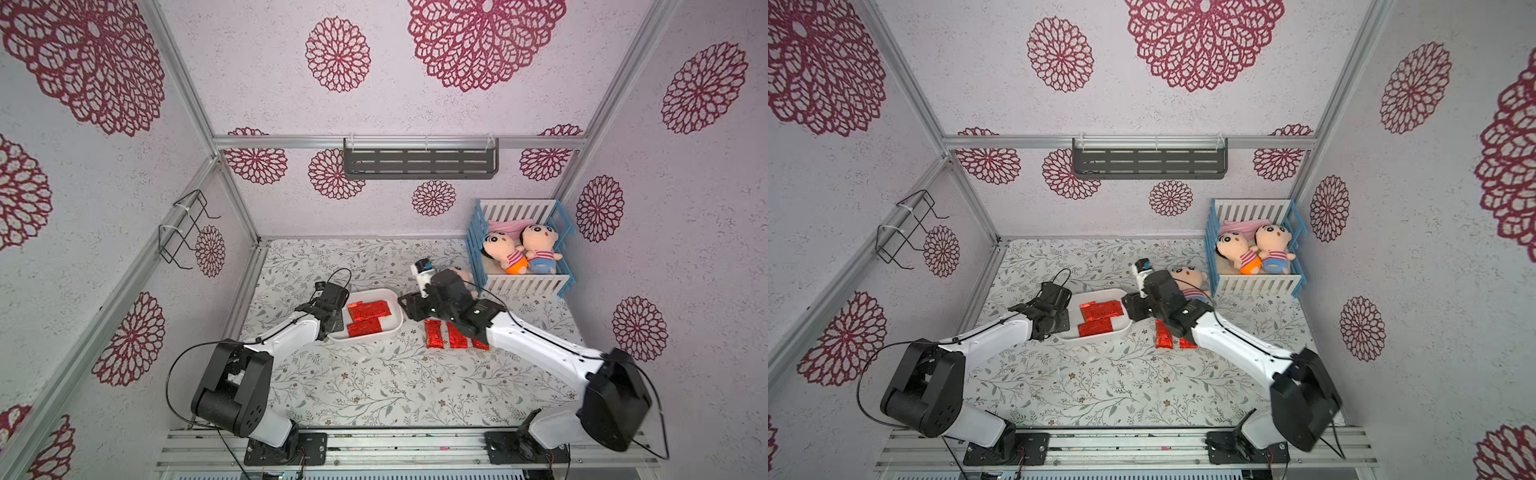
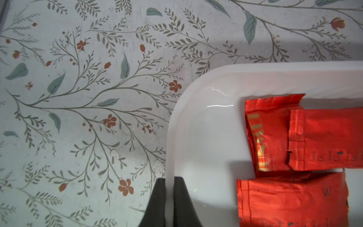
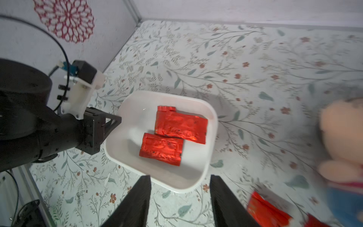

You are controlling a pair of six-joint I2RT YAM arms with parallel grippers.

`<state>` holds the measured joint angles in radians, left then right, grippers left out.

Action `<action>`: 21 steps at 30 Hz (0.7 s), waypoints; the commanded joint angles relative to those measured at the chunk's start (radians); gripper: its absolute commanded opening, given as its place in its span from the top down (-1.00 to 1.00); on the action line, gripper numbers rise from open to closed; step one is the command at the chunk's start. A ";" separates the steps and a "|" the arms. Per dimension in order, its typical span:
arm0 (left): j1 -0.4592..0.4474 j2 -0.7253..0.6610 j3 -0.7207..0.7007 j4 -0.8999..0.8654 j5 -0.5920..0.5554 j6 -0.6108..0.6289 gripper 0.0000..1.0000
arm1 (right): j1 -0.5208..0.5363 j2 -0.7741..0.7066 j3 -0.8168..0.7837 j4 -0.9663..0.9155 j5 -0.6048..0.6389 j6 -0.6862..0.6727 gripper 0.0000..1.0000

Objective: Take the tea bags out of the storage box
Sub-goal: Place the tea bag at the center of the board, then pick up the tea bag from the storage box.

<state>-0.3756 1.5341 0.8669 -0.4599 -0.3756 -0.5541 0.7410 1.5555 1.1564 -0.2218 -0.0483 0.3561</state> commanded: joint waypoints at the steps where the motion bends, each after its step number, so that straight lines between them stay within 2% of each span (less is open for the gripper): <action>1: -0.014 0.027 -0.018 -0.056 -0.009 0.005 1.00 | 0.073 0.167 0.176 -0.008 0.079 0.055 -0.06; 6: -0.015 0.023 -0.020 -0.056 -0.007 0.007 1.00 | 0.093 0.458 0.474 -0.173 0.183 0.074 -0.11; 14: -0.015 0.020 -0.022 -0.054 -0.003 0.006 1.00 | 0.115 0.780 0.905 -0.453 0.257 0.089 -0.18; 17: -0.015 0.020 -0.022 -0.054 -0.002 0.009 1.00 | 0.131 0.840 0.988 -0.519 0.282 0.083 -0.19; 21: -0.014 0.021 -0.022 -0.052 -0.001 0.010 1.00 | 0.142 0.854 0.999 -0.542 0.323 0.087 -0.20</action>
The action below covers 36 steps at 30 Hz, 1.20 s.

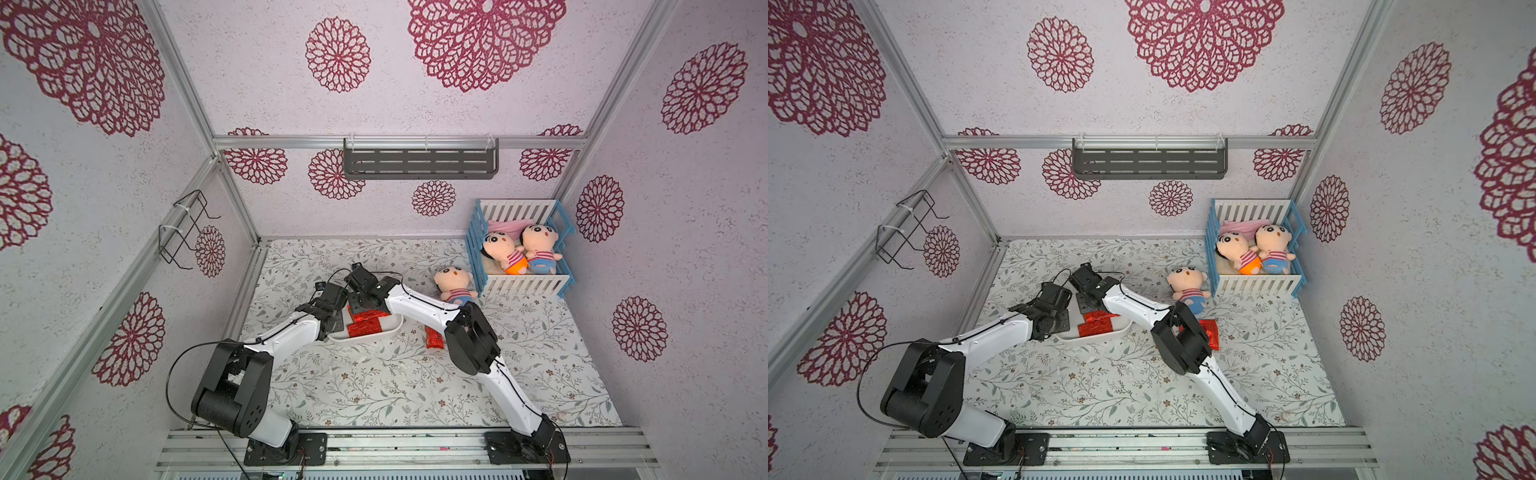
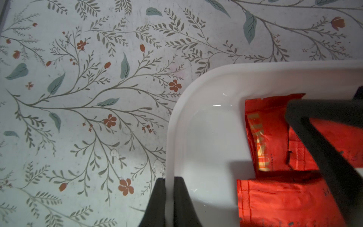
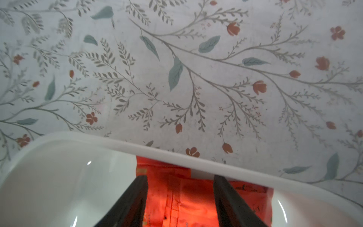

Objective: Take the tea bags out of the storage box
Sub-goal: Pick up the tea bag from the storage box.

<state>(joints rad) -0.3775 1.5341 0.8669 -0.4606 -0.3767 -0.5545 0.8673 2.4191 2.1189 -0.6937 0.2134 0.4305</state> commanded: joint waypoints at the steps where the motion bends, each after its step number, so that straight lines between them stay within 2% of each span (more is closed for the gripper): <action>1: -0.012 0.021 -0.022 -0.052 0.001 0.010 1.00 | 0.018 -0.009 0.037 -0.071 0.062 0.011 -0.20; 8: -0.013 0.024 -0.020 -0.053 -0.001 0.010 1.00 | 0.034 0.044 0.077 -0.093 0.040 0.003 -0.22; 13: -0.015 0.031 -0.017 -0.055 0.002 0.011 1.00 | 0.037 0.105 0.159 -0.172 0.092 0.034 -0.19; 19: -0.015 0.029 -0.017 -0.055 0.001 0.011 1.00 | 0.038 0.137 0.187 -0.200 0.122 0.031 -0.12; 22: -0.015 0.027 -0.019 -0.055 -0.001 0.010 1.00 | 0.037 0.140 0.187 -0.209 0.134 0.030 -0.02; 28: -0.015 0.029 -0.017 -0.055 -0.001 0.010 1.00 | 0.034 0.106 0.187 -0.199 0.139 0.031 0.39; 31: -0.015 0.028 -0.017 -0.055 -0.001 0.010 1.00 | 0.030 0.086 0.187 -0.194 0.134 0.031 0.45; 36: -0.015 0.029 -0.017 -0.055 -0.001 0.010 1.00 | 0.031 0.049 0.187 -0.203 0.139 0.023 0.71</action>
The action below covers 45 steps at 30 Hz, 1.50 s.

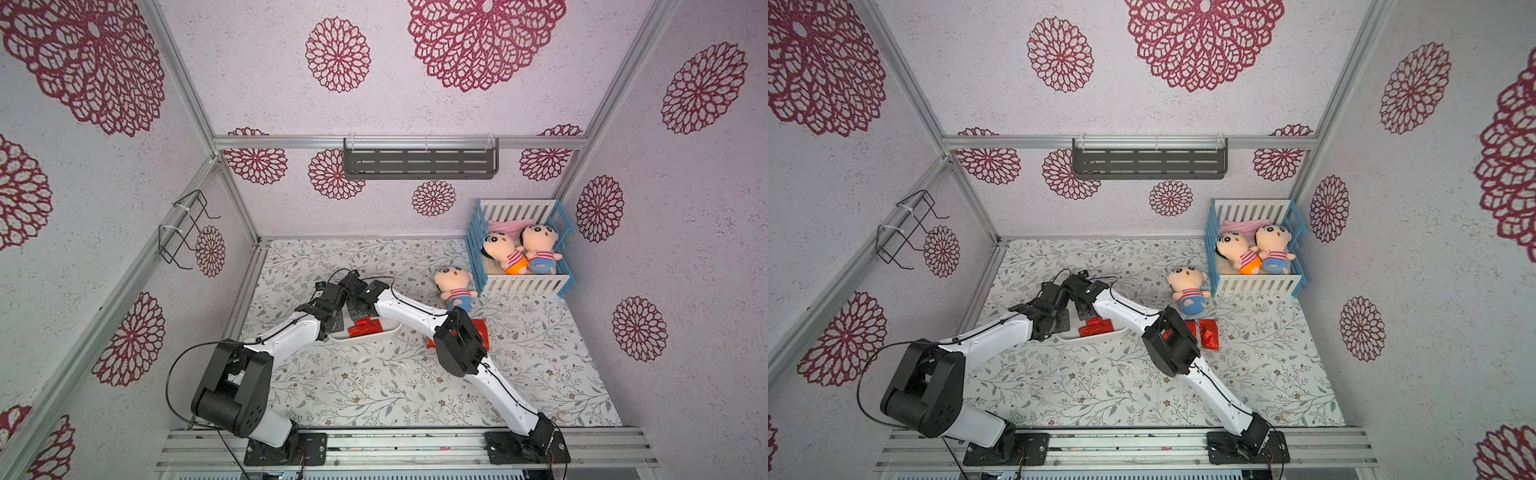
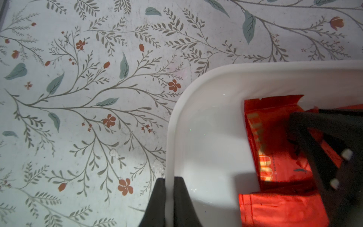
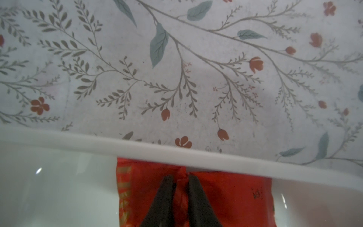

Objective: Take the tea bags out of the storage box
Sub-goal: Pick up the tea bag from the storage box, then place the tea bag at the center of the board.

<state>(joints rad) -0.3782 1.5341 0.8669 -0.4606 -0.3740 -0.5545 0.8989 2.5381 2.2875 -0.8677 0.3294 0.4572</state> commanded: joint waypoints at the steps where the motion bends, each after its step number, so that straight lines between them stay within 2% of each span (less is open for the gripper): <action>1: -0.014 0.029 -0.017 -0.056 -0.005 0.010 1.00 | 0.000 -0.078 0.018 -0.034 0.025 -0.003 0.72; 9: -0.014 0.026 -0.019 -0.054 -0.005 0.010 1.00 | -0.001 -0.148 0.014 -0.042 0.020 -0.010 0.73; 12: -0.014 0.025 -0.019 -0.055 -0.006 0.010 1.00 | -0.005 -0.178 0.006 -0.044 0.021 -0.021 0.80; 21: -0.014 0.024 -0.019 -0.053 -0.003 0.011 1.00 | -0.035 -0.377 -0.179 0.027 -0.012 -0.077 0.83; 25: -0.015 0.024 -0.019 -0.053 -0.002 0.011 1.00 | -0.045 -0.553 -0.363 0.078 -0.039 -0.170 0.83; 31: -0.014 0.026 -0.019 -0.052 -0.002 0.011 1.00 | -0.053 -0.926 -0.840 0.208 -0.173 -0.376 0.82; 35: -0.014 0.032 -0.016 -0.054 -0.004 0.011 1.00 | -0.050 -1.091 -1.090 0.187 -0.220 -0.504 0.77; 41: -0.017 0.035 -0.014 -0.056 -0.005 0.011 1.00 | 0.000 -1.185 -1.349 0.214 -0.236 -0.706 0.78; 45: -0.016 0.035 -0.014 -0.056 -0.007 0.011 1.00 | 0.052 -1.169 -1.373 0.238 -0.279 -0.755 0.79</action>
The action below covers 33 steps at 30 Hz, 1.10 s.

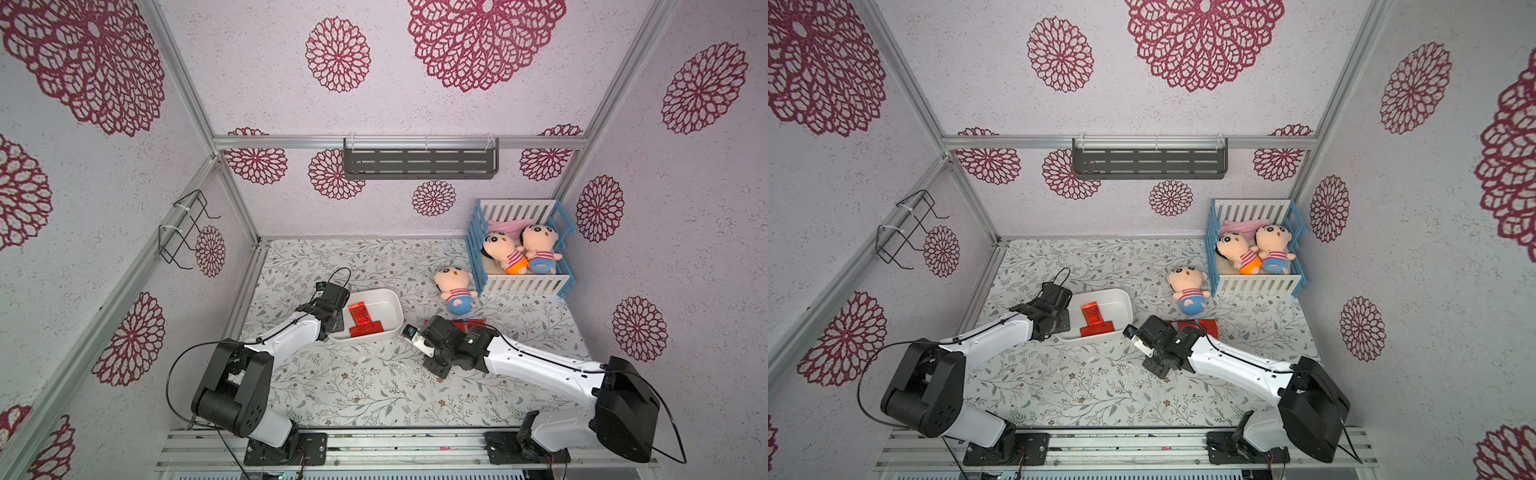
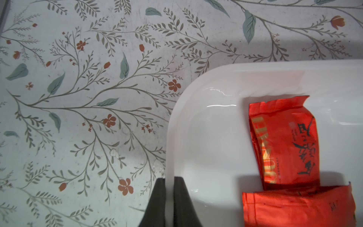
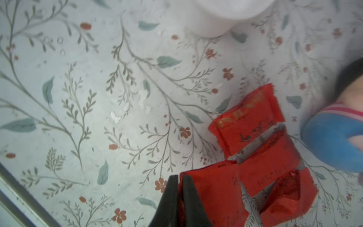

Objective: Take the tea bags out of the storage box
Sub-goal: Place the tea bag at the center of the board.

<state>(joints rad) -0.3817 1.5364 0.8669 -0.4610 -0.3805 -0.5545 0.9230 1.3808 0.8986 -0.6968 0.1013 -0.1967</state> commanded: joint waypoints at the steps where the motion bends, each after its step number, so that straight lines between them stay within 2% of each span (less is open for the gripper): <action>1: -0.014 0.033 -0.014 -0.057 -0.001 0.010 1.00 | 0.033 -0.008 0.005 0.075 -0.060 -0.117 0.79; 9: -0.015 0.035 -0.012 -0.057 -0.001 0.011 1.00 | 0.064 0.072 -0.022 0.085 -0.098 -0.185 0.83; 17: -0.015 0.036 -0.012 -0.057 -0.002 0.011 1.00 | 0.091 0.068 -0.064 0.112 -0.081 -0.229 0.70; 20: -0.017 0.037 -0.011 -0.059 -0.003 0.011 1.00 | 0.095 0.043 -0.088 0.122 -0.078 -0.247 0.44; 24: -0.017 0.036 -0.011 -0.059 -0.005 0.009 1.00 | 0.116 0.011 -0.118 0.125 -0.025 -0.249 -0.11; 28: -0.017 0.039 -0.010 -0.059 -0.005 0.010 1.00 | 0.128 -0.086 -0.111 0.162 0.041 -0.217 -0.34; 29: -0.016 0.040 -0.009 -0.060 -0.005 0.010 1.00 | 0.128 -0.112 -0.094 0.187 0.086 -0.182 -0.41; 31: -0.018 0.044 -0.007 -0.062 -0.005 0.009 1.00 | 0.091 -0.161 -0.015 0.229 0.158 -0.014 -0.60; 33: -0.017 0.045 -0.005 -0.063 -0.007 0.009 1.00 | 0.015 -0.197 0.058 0.234 0.110 0.165 -0.71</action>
<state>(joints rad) -0.3851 1.5394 0.8692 -0.4622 -0.3870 -0.5545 1.0126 1.2587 0.8444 -0.5640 0.1627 -0.2676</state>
